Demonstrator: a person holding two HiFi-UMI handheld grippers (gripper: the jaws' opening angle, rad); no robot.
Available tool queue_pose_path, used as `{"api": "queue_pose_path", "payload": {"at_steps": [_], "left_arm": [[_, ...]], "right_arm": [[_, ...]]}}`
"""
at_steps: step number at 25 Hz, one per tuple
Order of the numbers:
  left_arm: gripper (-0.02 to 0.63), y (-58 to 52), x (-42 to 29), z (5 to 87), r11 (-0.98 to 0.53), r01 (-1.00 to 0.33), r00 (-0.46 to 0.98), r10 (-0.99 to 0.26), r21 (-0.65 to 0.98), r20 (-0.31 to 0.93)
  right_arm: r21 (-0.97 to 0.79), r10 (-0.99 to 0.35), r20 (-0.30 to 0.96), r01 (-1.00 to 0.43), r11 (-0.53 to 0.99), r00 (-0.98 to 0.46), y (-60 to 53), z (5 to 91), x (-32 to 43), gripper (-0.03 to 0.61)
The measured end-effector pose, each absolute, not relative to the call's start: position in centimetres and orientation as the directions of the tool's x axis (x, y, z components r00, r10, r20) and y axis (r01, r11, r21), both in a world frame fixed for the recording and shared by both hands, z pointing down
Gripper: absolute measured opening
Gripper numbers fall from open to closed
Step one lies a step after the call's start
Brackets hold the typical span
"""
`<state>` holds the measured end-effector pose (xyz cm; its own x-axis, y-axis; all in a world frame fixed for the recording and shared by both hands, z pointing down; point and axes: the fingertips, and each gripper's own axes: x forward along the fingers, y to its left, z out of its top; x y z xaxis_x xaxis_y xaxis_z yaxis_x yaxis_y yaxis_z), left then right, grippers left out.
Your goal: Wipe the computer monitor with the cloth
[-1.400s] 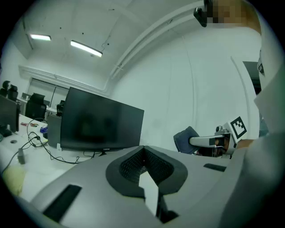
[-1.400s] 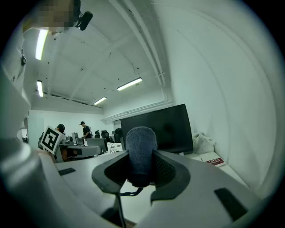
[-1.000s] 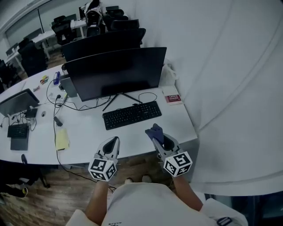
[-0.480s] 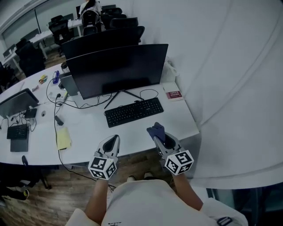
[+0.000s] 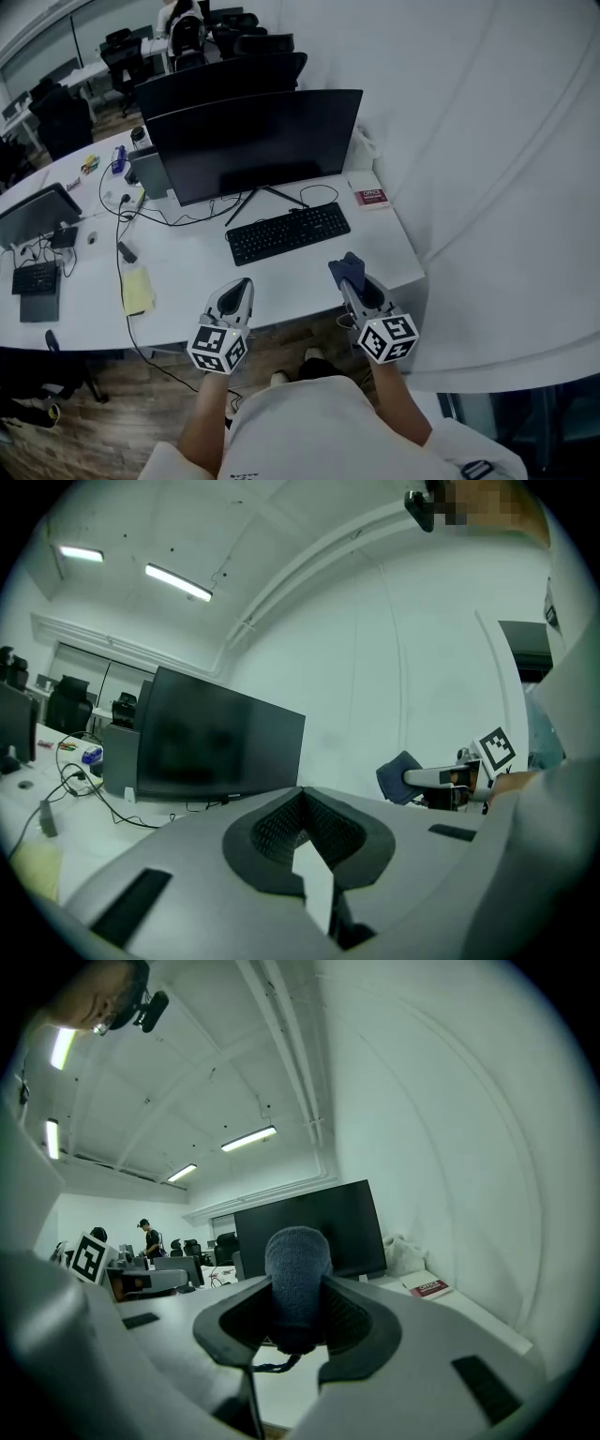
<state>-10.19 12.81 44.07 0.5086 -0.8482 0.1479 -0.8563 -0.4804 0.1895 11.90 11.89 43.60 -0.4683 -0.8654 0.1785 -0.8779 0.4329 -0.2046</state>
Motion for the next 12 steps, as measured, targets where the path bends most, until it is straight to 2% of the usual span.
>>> {"api": "queue_pose_path", "payload": {"at_steps": [12], "left_arm": [[0.005, 8.7, -10.0, 44.0, -0.469, -0.862, 0.497, -0.857, 0.193, 0.137]], "right_arm": [[-0.235, -0.866, 0.170, -0.873, 0.428, -0.470, 8.7, 44.0, 12.7, 0.135]]}}
